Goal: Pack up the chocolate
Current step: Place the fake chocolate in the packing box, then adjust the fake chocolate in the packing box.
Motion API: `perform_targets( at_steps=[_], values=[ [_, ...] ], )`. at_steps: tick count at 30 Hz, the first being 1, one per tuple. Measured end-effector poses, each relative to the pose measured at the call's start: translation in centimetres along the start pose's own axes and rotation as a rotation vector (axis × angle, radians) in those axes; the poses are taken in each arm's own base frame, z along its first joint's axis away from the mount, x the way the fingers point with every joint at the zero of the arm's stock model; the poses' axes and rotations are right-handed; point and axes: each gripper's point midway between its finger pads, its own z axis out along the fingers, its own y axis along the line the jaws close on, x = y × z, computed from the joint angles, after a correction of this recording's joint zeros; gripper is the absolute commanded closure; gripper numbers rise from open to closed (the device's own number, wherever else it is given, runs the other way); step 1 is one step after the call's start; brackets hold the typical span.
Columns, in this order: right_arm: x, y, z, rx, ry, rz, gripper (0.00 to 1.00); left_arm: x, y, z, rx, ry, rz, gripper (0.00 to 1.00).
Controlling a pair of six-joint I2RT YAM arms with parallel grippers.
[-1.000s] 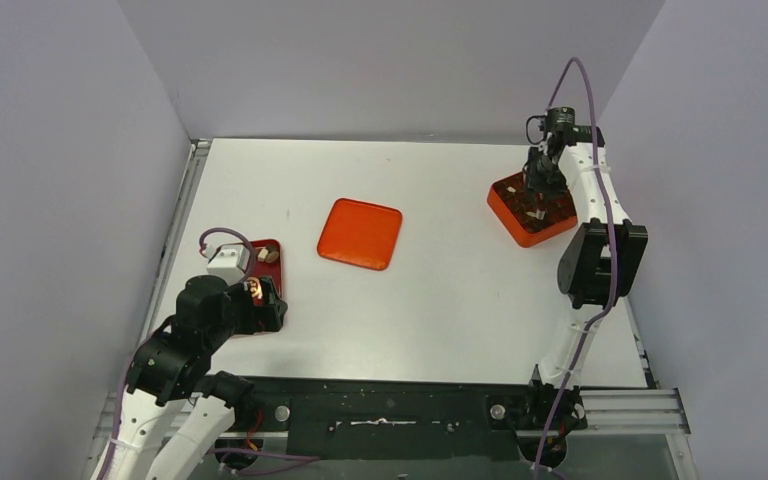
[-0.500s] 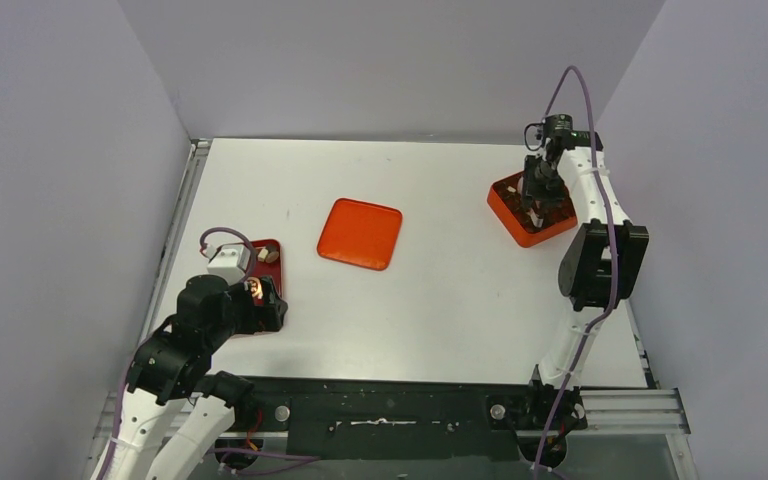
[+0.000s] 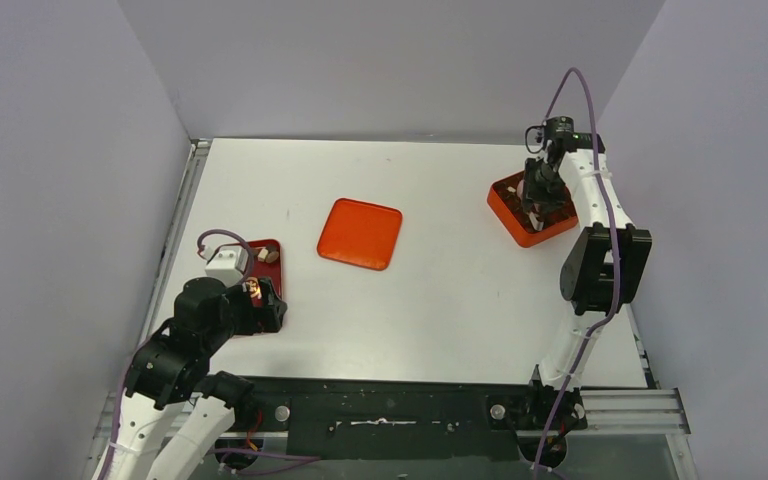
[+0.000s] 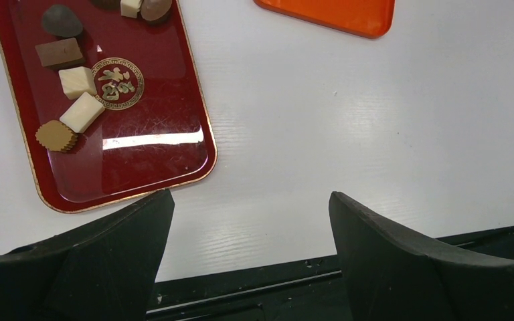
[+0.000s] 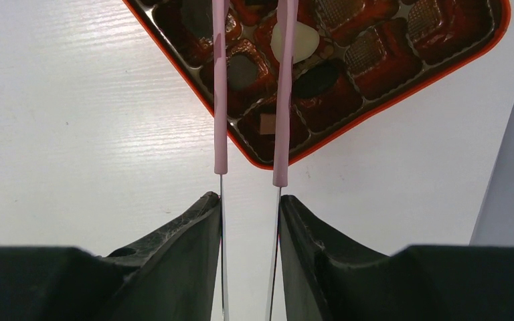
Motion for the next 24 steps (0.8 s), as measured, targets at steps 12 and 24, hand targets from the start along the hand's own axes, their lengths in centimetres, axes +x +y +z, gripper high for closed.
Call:
perform_targets(
  at_steps=[12, 24],
  values=[
    [0.8, 0.4, 0.5, -0.024, 0.027, -0.001, 0.68, 0.0, 0.0, 0.0, 0.0, 0.0, 0.0, 0.15],
    [0.0, 1.4, 0.5, -0.077, -0.005, -0.001, 0.68, 0.1, 0.0, 0.0, 0.0, 0.0, 0.0, 0.15]
  ],
)
